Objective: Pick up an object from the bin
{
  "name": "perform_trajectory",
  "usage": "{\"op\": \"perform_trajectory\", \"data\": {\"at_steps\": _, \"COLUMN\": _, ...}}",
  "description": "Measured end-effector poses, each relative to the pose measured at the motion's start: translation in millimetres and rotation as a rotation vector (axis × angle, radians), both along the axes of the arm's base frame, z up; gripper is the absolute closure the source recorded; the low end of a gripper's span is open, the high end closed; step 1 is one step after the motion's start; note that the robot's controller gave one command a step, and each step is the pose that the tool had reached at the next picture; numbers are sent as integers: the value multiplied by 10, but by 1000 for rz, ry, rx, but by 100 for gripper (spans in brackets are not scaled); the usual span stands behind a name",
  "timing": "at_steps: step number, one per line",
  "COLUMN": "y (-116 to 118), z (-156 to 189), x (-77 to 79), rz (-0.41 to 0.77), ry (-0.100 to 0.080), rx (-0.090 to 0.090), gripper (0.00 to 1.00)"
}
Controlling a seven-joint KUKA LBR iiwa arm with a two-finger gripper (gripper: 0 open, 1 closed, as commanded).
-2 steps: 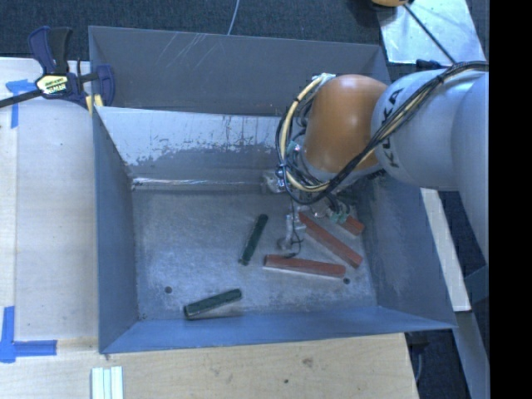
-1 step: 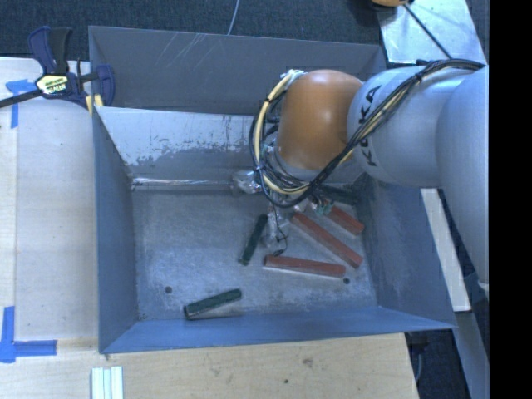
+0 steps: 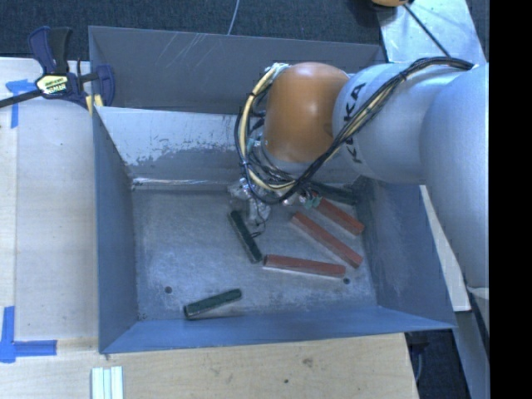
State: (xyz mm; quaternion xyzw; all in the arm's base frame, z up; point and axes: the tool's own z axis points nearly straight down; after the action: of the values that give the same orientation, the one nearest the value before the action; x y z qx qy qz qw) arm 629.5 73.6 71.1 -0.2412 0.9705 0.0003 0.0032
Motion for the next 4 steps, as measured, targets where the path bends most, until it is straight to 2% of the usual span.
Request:
{"op": "perform_trajectory", "data": {"at_steps": 1, "y": 0, "z": 0, "x": 0, "rz": -1, "ry": 0, "rx": 0, "gripper": 100}}
{"op": "perform_trajectory", "data": {"at_steps": 2, "y": 96, "z": 609, "x": -183, "rz": 0, "ry": 8, "rx": -2, "gripper": 100}}
{"op": "perform_trajectory", "data": {"at_steps": 3, "y": 181, "z": 763, "x": -733, "rz": -2, "ry": 4, "rx": -1, "gripper": 0}}
{"op": "perform_trajectory", "data": {"at_steps": 4, "y": 180, "z": 766, "x": -730, "rz": -3, "ry": 3, "rx": -1, "gripper": 0}}
